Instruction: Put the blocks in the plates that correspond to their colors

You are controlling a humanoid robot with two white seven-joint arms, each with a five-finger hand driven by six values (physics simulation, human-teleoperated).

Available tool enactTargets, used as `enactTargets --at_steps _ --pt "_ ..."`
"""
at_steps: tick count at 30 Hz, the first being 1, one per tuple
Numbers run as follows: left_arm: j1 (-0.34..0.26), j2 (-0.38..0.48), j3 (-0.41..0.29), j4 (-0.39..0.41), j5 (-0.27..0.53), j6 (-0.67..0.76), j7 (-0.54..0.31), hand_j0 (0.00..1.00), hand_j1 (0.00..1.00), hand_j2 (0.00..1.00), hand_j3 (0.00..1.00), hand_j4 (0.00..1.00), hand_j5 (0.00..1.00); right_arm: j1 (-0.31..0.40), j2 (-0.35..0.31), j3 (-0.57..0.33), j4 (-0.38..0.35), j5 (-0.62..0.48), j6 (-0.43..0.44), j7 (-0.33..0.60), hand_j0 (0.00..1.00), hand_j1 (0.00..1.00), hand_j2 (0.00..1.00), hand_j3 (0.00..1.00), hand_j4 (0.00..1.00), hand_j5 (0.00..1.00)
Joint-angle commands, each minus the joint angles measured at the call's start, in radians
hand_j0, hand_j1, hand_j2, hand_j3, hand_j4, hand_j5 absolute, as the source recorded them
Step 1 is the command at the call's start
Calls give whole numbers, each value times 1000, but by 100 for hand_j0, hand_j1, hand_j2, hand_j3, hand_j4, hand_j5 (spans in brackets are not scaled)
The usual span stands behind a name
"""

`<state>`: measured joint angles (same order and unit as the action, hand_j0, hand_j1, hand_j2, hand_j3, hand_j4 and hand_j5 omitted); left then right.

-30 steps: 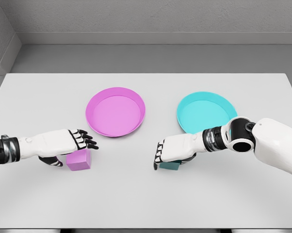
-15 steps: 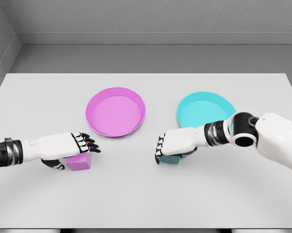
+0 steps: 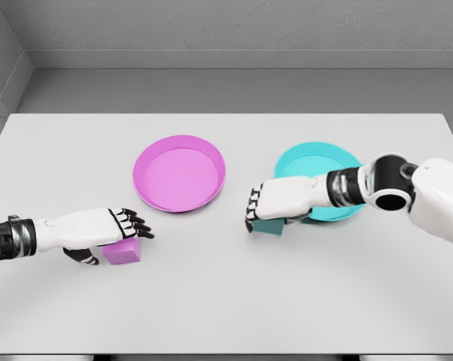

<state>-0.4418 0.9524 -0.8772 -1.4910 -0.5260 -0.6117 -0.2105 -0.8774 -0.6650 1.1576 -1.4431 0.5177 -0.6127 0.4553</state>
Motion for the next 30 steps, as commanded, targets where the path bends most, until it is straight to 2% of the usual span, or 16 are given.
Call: enactTargets --at_steps 1,9,16,18,19,21,25,30 --pt "0 0 0 3 6 1 0 100 100 100 100 100 100 -2 -13 -7 0 -4 2 0 65 65 65 65 65 65" --pt "-2 0 1 34 6 1 0 100 100 100 100 100 100 -17 -31 -36 12 7 2 -1 65 65 65 65 65 65" --pt "-6 0 1 37 8 1 0 100 100 100 100 100 100 -31 -28 -38 98 8 2 -1 65 65 65 65 65 65" --pt "-9 -1 3 37 9 1 -15 88 88 88 88 88 88 -34 -25 -38 130 8 2 -1 65 65 65 65 65 65" --pt "-11 -1 3 37 9 1 -32 77 77 77 77 77 77 -40 -25 -38 135 8 2 -1 65 65 65 65 65 65" --pt "-12 -9 4 35 11 1 -49 67 67 67 67 67 67 -41 -24 -38 144 8 2 -1 65 65 65 65 65 65" --pt "-12 -11 4 29 11 1 -63 55 55 55 55 55 55 -48 -24 -38 171 10 2 -1 65 65 65 65 65 65" --pt "-14 -20 4 26 14 1 -64 54 54 54 54 54 54 -52 -22 -52 207 10 2 -1 65 65 65 65 65 65"
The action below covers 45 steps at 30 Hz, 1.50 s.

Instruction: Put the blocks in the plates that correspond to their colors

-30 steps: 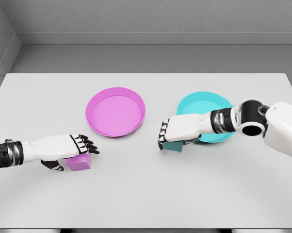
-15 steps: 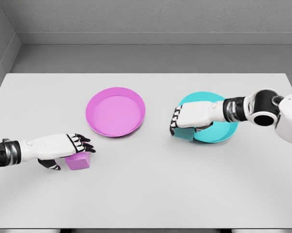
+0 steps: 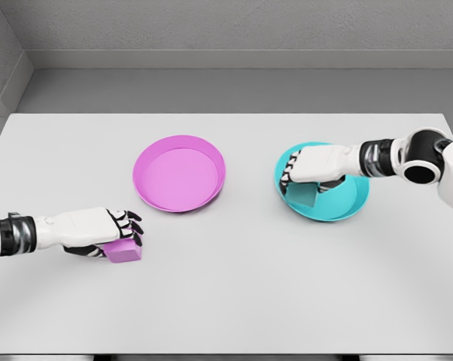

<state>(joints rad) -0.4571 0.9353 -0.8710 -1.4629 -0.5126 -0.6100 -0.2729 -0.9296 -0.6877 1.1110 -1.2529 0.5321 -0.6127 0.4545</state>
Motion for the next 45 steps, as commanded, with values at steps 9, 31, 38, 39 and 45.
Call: enactTargets --at_steps 9,31,38,39,45 --pt "-25 -6 3 -16 11 -1 0 55 55 55 55 55 55 -6 4 -7 76 -3 2 -2 65 65 65 65 65 65" --pt "-140 -19 18 39 51 -1 -2 56 56 56 56 56 56 -5 17 -51 109 -3 2 -2 100 100 100 100 100 100" --pt "-169 -81 17 88 45 -1 -2 56 56 56 56 56 56 -2 16 -71 107 -4 2 0 100 100 100 100 100 100" --pt "-176 -92 17 92 43 -1 -2 56 56 56 56 56 56 -2 16 -73 107 -4 2 0 100 100 100 100 100 100" --pt "-206 -135 15 119 42 -1 -16 56 56 56 56 56 56 -2 16 -73 107 -3 2 0 100 100 100 100 100 100"
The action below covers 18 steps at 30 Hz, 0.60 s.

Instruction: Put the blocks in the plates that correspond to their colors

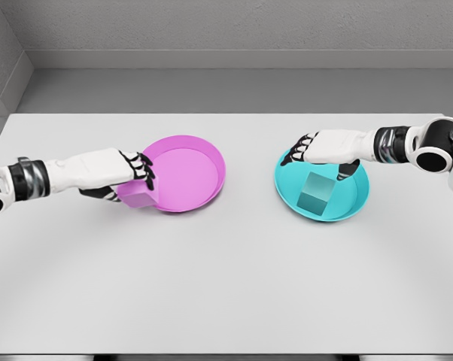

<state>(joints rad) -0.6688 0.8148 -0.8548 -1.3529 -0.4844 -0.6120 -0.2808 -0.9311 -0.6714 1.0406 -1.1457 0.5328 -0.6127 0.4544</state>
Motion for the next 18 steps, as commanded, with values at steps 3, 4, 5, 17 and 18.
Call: enactTargets --at_steps 3,4,5,17,18 --pt "-15 -39 -1 29 10 1 -9 56 56 56 56 56 56 0 -1 -2 0 -4 2 0 100 100 100 100 100 100" --pt "-21 -46 -1 32 10 1 -9 56 56 56 56 56 56 0 -1 -2 0 -4 2 0 100 100 100 100 100 100" --pt "-29 -49 -1 43 10 1 -11 56 56 56 56 56 56 0 -1 -2 0 -4 2 0 100 100 100 100 100 100" --pt "-101 -174 -9 156 -9 1 -37 56 56 56 56 56 56 2 -16 -30 -5 -8 2 -3 100 100 100 100 100 100" --pt "-103 -180 -7 160 -16 1 -37 56 56 56 56 56 56 3 -34 -50 -8 -13 2 -5 100 100 100 100 100 100"
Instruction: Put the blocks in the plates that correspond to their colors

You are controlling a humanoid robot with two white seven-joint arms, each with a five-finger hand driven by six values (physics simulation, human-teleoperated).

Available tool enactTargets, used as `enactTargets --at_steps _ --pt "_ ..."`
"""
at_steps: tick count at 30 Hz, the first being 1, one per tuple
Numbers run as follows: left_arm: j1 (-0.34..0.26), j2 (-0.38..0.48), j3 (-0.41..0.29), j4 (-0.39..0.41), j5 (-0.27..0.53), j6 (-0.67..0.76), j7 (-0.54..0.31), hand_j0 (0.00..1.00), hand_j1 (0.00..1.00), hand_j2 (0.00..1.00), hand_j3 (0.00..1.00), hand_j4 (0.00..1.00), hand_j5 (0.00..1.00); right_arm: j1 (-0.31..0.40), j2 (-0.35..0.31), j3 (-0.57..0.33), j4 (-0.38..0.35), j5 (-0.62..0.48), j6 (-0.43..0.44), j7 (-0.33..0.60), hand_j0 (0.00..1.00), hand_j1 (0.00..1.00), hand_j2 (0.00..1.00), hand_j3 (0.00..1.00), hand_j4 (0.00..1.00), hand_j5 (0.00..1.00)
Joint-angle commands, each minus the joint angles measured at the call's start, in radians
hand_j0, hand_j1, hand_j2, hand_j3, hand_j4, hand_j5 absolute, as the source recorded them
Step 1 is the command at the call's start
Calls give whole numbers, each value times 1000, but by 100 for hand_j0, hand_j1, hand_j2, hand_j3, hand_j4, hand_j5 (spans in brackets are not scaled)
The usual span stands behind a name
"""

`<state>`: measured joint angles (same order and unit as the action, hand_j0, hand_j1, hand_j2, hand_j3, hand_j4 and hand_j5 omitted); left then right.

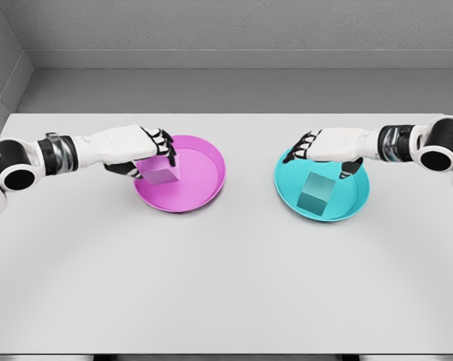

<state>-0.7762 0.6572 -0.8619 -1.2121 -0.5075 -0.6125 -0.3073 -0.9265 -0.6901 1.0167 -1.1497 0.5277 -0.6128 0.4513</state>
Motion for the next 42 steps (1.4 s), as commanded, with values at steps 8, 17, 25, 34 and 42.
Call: enactTargets --at_steps 8,17,25,34,42 --pt "-9 -51 3 19 12 2 -7 100 100 100 100 100 100 20 -108 -99 -7 -23 2 -13 100 100 100 100 100 100" --pt "-17 -60 11 20 14 2 -4 100 100 100 100 100 100 84 -215 -188 -7 -23 2 -189 100 100 100 100 100 100" --pt "-12 -50 30 19 18 2 -4 100 100 100 100 100 100 132 -229 -201 -7 -21 2 -224 100 100 100 100 100 100" --pt "18 183 133 8 147 2 -4 100 100 100 100 100 100 135 -230 -201 -4 -21 2 -224 100 100 100 100 100 100" --pt "126 321 262 9 190 2 -4 100 100 100 100 100 100 141 -230 -201 -2 -21 2 -223 100 100 100 100 100 100"
